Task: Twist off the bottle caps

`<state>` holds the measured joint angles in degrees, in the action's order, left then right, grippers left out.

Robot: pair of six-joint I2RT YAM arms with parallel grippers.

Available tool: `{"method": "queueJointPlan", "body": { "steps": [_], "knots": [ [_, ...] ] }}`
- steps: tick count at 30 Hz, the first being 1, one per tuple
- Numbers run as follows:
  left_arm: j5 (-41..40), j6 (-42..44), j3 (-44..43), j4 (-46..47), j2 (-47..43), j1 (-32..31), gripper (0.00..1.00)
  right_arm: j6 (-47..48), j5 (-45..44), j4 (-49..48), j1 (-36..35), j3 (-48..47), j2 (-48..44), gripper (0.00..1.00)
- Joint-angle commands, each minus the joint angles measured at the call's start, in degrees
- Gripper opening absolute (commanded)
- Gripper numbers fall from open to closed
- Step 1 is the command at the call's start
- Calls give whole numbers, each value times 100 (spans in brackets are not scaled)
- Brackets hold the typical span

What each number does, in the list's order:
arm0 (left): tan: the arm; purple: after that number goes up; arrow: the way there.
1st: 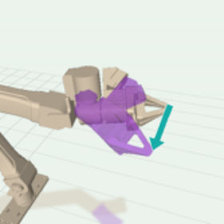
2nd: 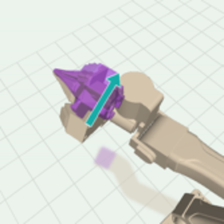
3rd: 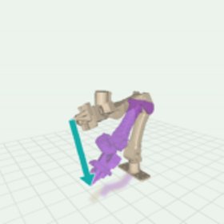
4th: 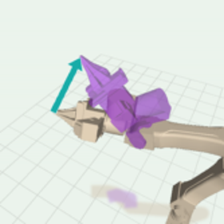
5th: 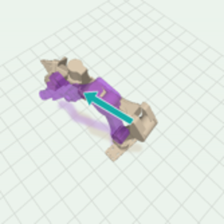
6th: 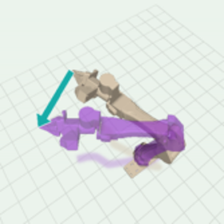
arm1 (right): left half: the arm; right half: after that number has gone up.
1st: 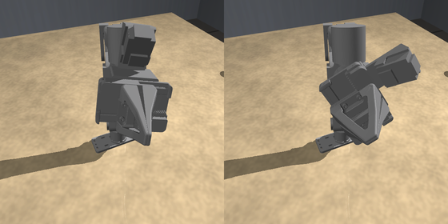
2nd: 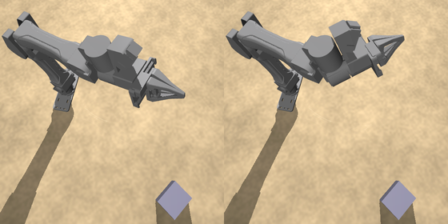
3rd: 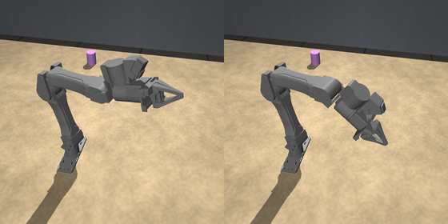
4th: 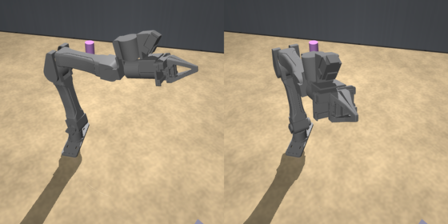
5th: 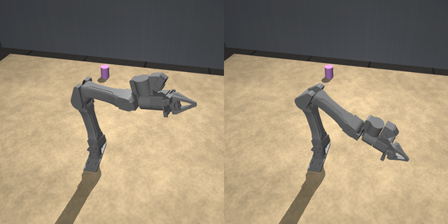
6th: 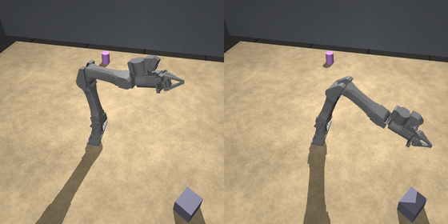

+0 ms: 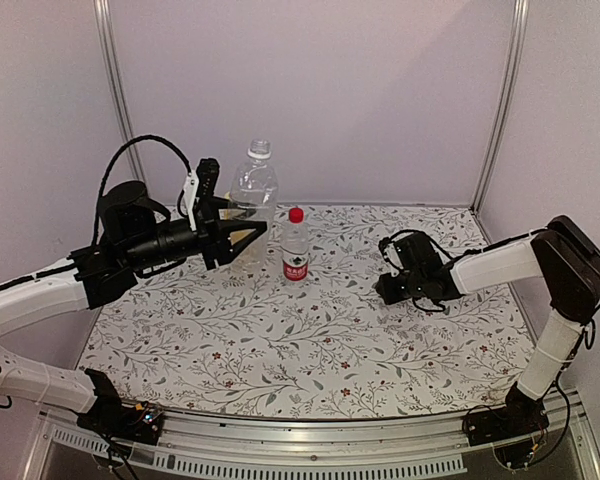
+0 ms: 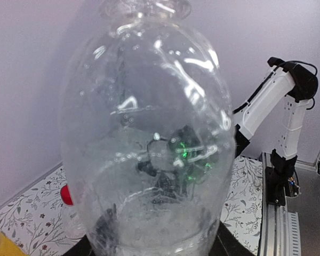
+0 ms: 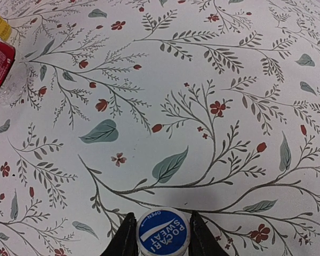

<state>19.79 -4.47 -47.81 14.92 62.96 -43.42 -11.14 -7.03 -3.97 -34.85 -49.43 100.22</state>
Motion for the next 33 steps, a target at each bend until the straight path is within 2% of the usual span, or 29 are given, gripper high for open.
{"method": "queueJointPlan", "body": {
  "steps": [1, 15, 18, 26, 33],
  "knots": [
    [-63, 92, 61, -68, -21, 0, 51, -8, 39, -233, 5, 36, 179, 19],
    [-96, 129, 70, -94, 13, -36, 51, -182, 260, -444, 5, 429, 249, 25],
    [-91, 139, 70, -94, 15, -38, 51, -204, 328, -489, 5, 527, 222, 29],
    [-114, 154, 68, -100, 23, -54, 51, -232, 371, -421, -4, 640, -23, 48],
    [-76, 236, 71, -109, 107, -89, 51, -194, 162, 172, -242, 311, -706, 71]
  ]
}}
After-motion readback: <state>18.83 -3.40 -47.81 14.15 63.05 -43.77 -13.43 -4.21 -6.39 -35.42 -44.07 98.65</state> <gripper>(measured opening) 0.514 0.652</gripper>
